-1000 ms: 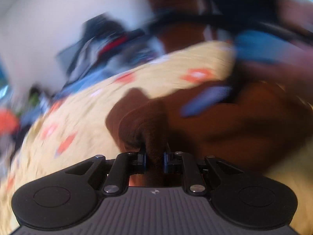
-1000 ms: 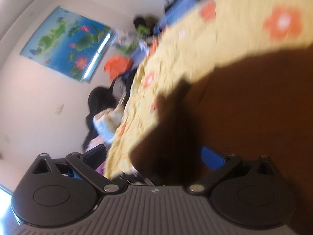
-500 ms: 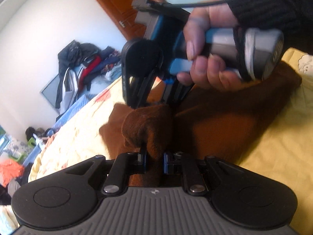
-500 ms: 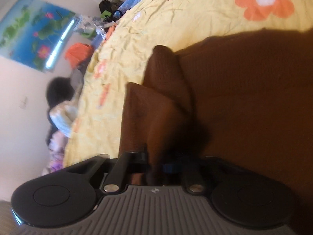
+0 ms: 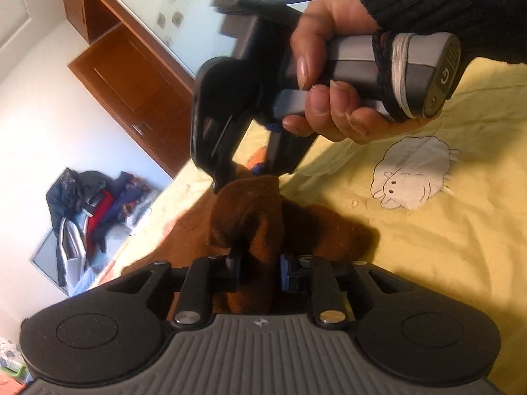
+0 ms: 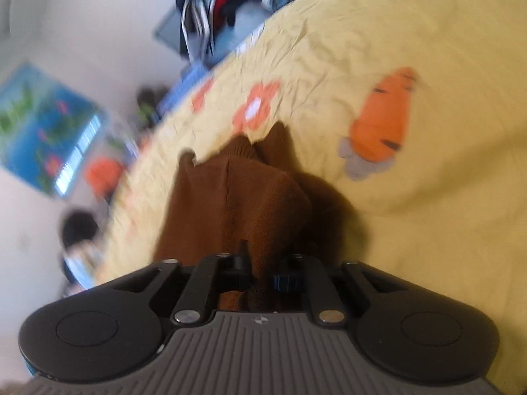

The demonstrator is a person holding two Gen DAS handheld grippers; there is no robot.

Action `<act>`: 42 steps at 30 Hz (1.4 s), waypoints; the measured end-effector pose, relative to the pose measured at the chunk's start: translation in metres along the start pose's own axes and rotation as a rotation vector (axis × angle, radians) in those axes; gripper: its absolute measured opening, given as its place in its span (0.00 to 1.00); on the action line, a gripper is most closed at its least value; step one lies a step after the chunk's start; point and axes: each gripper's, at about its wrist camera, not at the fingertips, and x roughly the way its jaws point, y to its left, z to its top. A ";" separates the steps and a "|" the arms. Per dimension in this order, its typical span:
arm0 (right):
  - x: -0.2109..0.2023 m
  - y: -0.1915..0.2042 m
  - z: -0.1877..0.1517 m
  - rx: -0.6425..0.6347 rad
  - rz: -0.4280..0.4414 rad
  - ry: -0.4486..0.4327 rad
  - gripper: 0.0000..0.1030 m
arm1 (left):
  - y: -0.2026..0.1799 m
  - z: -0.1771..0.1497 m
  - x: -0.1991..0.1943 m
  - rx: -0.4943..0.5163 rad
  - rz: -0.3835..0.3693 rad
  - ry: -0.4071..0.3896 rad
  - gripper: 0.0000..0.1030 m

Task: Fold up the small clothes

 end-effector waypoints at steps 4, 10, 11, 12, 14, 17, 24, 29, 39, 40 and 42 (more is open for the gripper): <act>-0.014 0.006 -0.004 -0.003 0.070 -0.070 0.71 | 0.037 -0.013 -0.031 -0.141 -0.074 -0.034 0.88; -0.002 0.012 0.011 -0.084 -0.095 -0.085 0.74 | 0.118 -0.061 -0.041 -0.465 -0.090 0.017 1.00; 0.005 0.009 0.011 -0.088 -0.117 -0.074 0.74 | 0.132 -0.065 -0.030 -0.537 -0.075 0.063 0.99; 0.010 0.006 0.013 -0.078 -0.121 -0.060 0.74 | 0.145 -0.072 -0.018 -0.627 -0.076 0.108 0.99; 0.018 0.000 0.012 -0.054 -0.086 -0.060 0.77 | 0.178 -0.088 0.008 -0.857 -0.180 0.167 0.99; 0.021 -0.003 0.016 -0.003 -0.049 -0.053 0.77 | 0.211 -0.110 0.053 -1.162 -0.349 0.196 0.99; 0.029 0.003 0.010 -0.012 -0.068 -0.003 0.33 | 0.225 -0.116 0.141 -1.358 -0.440 0.325 0.16; 0.037 0.023 0.005 -0.086 -0.077 -0.008 0.31 | 0.261 -0.109 0.122 -1.245 -0.352 0.233 0.11; 0.104 0.080 0.014 -0.095 -0.033 -0.034 0.56 | 0.311 -0.131 0.088 -0.971 -0.027 0.346 0.22; 0.106 0.079 0.012 -0.073 -0.074 -0.035 0.59 | 0.305 -0.134 0.076 -0.943 0.005 0.340 0.23; 0.090 0.082 0.005 -0.082 -0.054 -0.059 0.62 | 0.288 -0.133 0.036 -0.832 0.048 0.265 0.34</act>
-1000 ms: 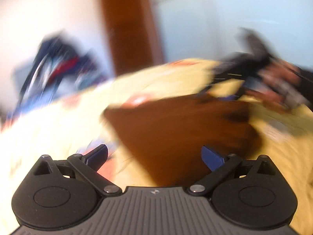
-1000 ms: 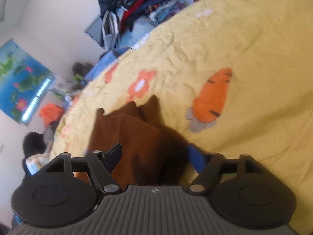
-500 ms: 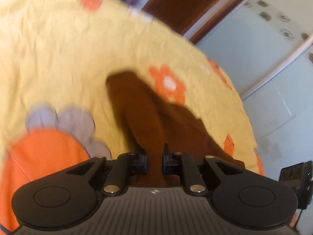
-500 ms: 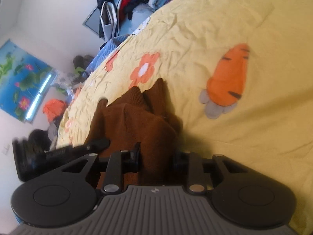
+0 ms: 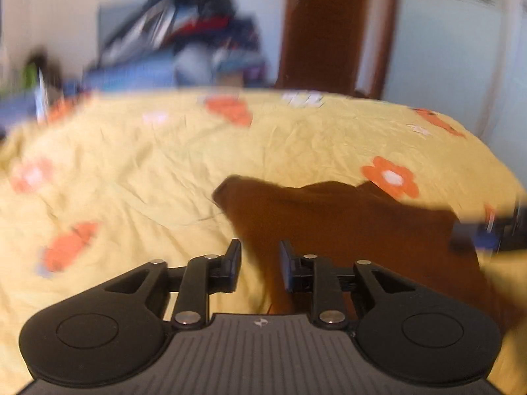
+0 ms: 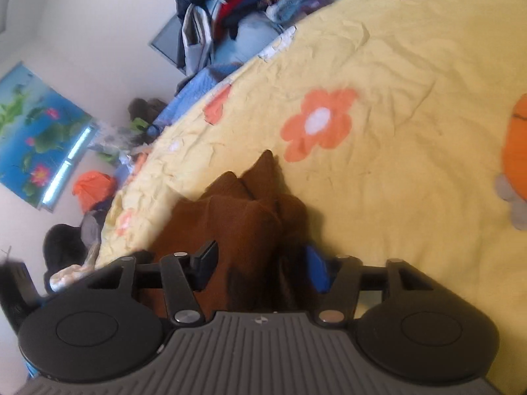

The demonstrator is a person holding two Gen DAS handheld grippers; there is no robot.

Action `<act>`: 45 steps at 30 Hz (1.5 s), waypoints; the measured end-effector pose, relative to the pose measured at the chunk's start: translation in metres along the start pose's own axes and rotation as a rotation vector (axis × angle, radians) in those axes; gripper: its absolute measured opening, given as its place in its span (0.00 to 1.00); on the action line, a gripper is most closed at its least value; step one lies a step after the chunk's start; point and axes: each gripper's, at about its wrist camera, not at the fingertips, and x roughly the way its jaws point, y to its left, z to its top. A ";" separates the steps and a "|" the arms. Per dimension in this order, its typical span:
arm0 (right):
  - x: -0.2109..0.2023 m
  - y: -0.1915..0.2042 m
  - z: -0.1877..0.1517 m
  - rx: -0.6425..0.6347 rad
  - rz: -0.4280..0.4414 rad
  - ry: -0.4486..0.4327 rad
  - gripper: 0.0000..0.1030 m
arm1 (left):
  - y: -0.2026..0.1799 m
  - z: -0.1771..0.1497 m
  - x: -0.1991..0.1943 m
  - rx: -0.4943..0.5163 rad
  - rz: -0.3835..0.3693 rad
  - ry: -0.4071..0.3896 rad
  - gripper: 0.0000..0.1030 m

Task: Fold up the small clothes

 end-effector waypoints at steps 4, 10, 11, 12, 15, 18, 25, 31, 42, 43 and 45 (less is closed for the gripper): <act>-0.054 0.016 -0.014 -0.090 0.043 -0.048 0.62 | -0.045 -0.062 -0.069 0.324 -0.017 -0.208 0.87; -0.064 0.071 -0.035 -0.338 0.059 0.078 0.62 | -0.090 -0.102 -0.060 0.593 -0.004 -0.165 0.83; -0.058 0.079 -0.041 -0.384 0.044 0.109 0.61 | -0.088 -0.099 -0.053 0.570 -0.001 -0.154 0.79; -0.050 0.084 -0.046 -0.417 0.014 0.133 0.61 | -0.085 -0.095 -0.047 0.537 -0.004 -0.135 0.64; -0.031 0.084 -0.057 -0.436 -0.043 0.177 0.34 | -0.073 -0.083 -0.038 0.449 -0.018 -0.101 0.24; -0.034 0.080 -0.062 -0.423 -0.044 0.177 0.21 | -0.060 -0.079 -0.048 0.407 -0.015 -0.104 0.17; -0.042 0.034 -0.086 -0.385 -0.117 0.204 0.05 | -0.061 -0.108 -0.042 0.480 0.028 -0.068 0.20; -0.075 0.042 -0.063 -0.270 0.017 0.105 0.66 | -0.039 -0.094 -0.084 0.382 -0.108 -0.123 0.73; 0.012 0.036 0.002 -0.168 -0.092 0.151 0.19 | -0.068 -0.081 -0.053 0.350 -0.184 -0.115 0.89; 0.011 0.045 0.002 -0.244 -0.102 0.129 0.19 | -0.070 -0.082 -0.047 0.343 -0.214 -0.079 0.89; 0.005 0.046 0.008 -0.301 -0.105 0.091 0.15 | -0.072 -0.087 -0.032 0.320 -0.247 -0.012 0.89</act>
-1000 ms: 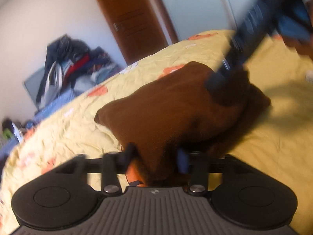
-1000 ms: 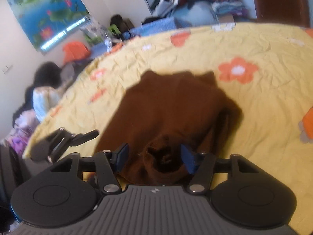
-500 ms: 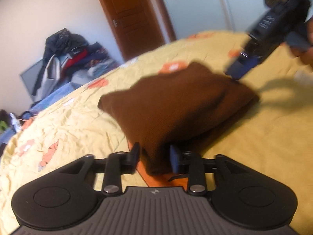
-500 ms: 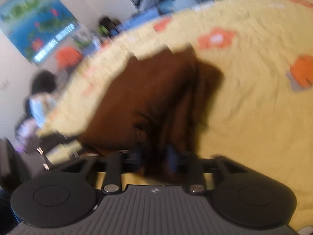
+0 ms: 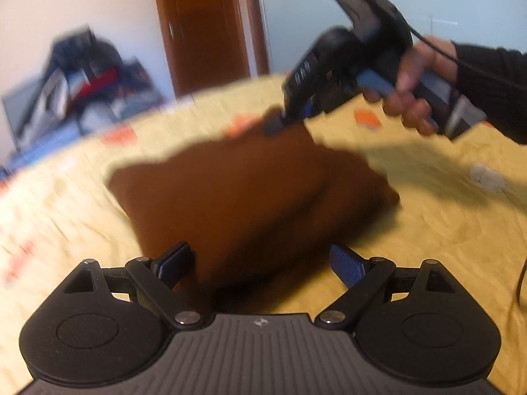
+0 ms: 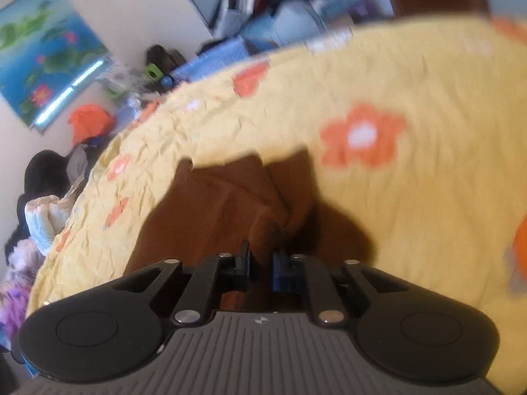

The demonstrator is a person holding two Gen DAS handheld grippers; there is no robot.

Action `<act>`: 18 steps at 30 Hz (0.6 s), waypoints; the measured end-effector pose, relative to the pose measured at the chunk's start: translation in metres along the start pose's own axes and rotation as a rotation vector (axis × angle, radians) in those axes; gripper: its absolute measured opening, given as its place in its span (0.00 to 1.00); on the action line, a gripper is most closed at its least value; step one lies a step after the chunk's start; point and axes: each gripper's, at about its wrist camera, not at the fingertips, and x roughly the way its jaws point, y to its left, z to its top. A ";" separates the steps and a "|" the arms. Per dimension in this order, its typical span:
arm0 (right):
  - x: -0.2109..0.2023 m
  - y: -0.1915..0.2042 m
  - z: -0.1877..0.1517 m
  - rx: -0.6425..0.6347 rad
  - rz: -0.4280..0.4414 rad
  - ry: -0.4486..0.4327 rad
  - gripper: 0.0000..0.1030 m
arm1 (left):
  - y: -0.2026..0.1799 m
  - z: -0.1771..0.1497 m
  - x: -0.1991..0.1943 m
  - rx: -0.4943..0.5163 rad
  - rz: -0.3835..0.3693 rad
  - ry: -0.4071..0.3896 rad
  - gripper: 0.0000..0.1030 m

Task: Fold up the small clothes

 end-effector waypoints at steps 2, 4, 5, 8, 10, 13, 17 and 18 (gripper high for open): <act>0.011 -0.022 0.002 0.041 -0.076 0.023 0.14 | -0.006 -0.007 0.008 0.013 0.029 -0.004 0.89; 0.016 -0.034 -0.007 0.056 -0.064 0.033 0.14 | -0.008 -0.008 0.004 0.013 0.038 -0.013 0.89; 0.010 -0.033 -0.010 0.065 -0.058 0.014 0.19 | -0.005 -0.007 -0.005 -0.012 0.025 -0.032 0.89; -0.025 -0.026 -0.019 0.117 -0.040 -0.064 0.62 | 0.015 -0.009 -0.038 -0.125 0.026 -0.109 0.90; -0.048 -0.023 -0.030 0.141 0.033 -0.098 0.68 | 0.028 -0.014 -0.049 -0.171 0.070 -0.112 0.90; -0.066 -0.009 -0.047 0.126 0.140 -0.059 0.67 | 0.033 -0.019 -0.042 -0.146 0.143 -0.059 0.89; -0.054 0.023 -0.058 0.008 0.138 0.031 0.53 | 0.024 -0.021 -0.016 -0.070 0.179 0.016 0.85; -0.046 0.029 -0.060 -0.024 0.117 0.063 0.42 | 0.020 -0.021 -0.010 -0.049 0.196 0.031 0.77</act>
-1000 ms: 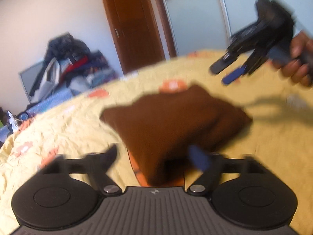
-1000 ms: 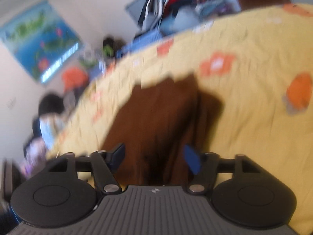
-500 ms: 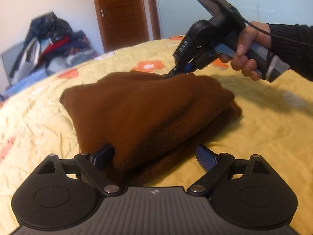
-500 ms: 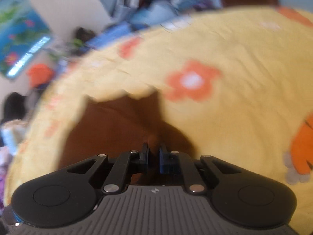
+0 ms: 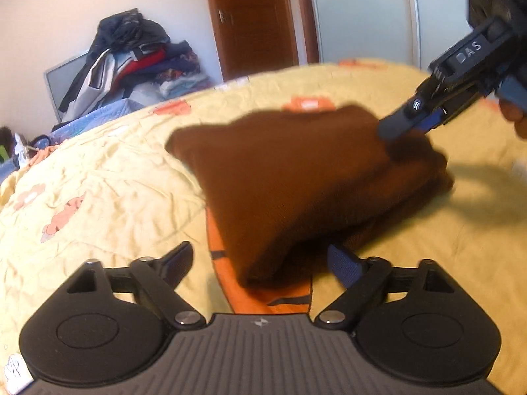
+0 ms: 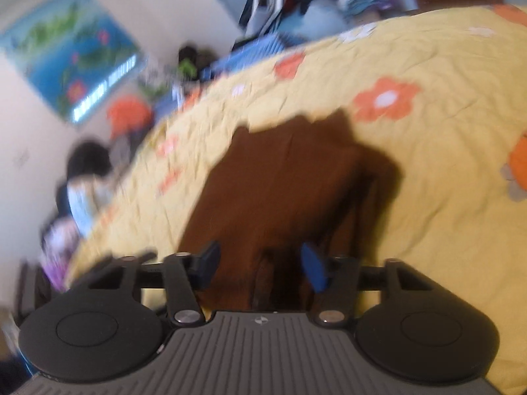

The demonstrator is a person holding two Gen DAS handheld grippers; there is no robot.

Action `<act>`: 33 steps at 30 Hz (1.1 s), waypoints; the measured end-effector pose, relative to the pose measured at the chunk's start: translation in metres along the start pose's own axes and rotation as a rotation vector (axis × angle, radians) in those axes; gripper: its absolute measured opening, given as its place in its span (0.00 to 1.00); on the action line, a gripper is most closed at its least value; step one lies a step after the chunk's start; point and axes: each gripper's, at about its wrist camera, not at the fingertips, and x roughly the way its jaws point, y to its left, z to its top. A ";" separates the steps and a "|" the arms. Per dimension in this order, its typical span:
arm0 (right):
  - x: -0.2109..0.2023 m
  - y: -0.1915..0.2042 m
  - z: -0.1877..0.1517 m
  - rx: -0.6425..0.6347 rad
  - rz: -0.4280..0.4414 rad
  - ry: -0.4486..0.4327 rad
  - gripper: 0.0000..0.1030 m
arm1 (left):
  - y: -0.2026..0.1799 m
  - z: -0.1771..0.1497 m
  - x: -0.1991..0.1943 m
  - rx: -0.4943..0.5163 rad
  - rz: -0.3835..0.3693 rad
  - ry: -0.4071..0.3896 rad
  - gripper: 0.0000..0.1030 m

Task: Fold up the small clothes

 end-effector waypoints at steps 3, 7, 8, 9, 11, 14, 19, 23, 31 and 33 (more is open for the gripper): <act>0.026 0.007 -0.007 -0.079 -0.046 0.087 0.20 | -0.005 0.000 -0.001 0.005 -0.013 -0.006 0.55; 0.003 0.009 -0.001 -0.145 -0.080 0.019 0.18 | -0.007 -0.006 -0.006 -0.004 -0.035 -0.006 0.34; 0.004 0.004 -0.003 -0.151 -0.104 0.025 0.18 | -0.008 -0.007 -0.006 -0.001 -0.035 -0.007 0.34; 0.013 -0.004 -0.007 -0.143 -0.119 0.063 0.17 | -0.008 -0.007 -0.006 0.006 -0.031 -0.009 0.34; 0.019 -0.008 -0.016 -0.156 -0.103 0.052 0.20 | -0.005 -0.007 -0.008 0.007 -0.039 0.002 0.34; -0.003 -0.010 -0.010 -0.050 -0.059 -0.009 0.65 | 0.014 -0.011 -0.023 -0.050 -0.122 0.022 0.39; -0.032 -0.038 -0.008 0.106 -0.029 -0.096 0.85 | 0.078 -0.020 -0.025 -0.504 -0.322 0.038 0.82; 0.002 -0.063 -0.012 0.260 0.003 -0.004 0.82 | 0.105 -0.017 0.019 -0.849 -0.462 0.129 0.81; 0.008 -0.037 -0.024 0.145 0.075 0.048 0.32 | 0.090 0.000 0.011 -0.708 -0.433 0.211 0.22; 0.001 -0.039 -0.032 0.139 0.082 0.051 0.31 | 0.083 -0.007 0.011 -0.628 -0.386 0.222 0.22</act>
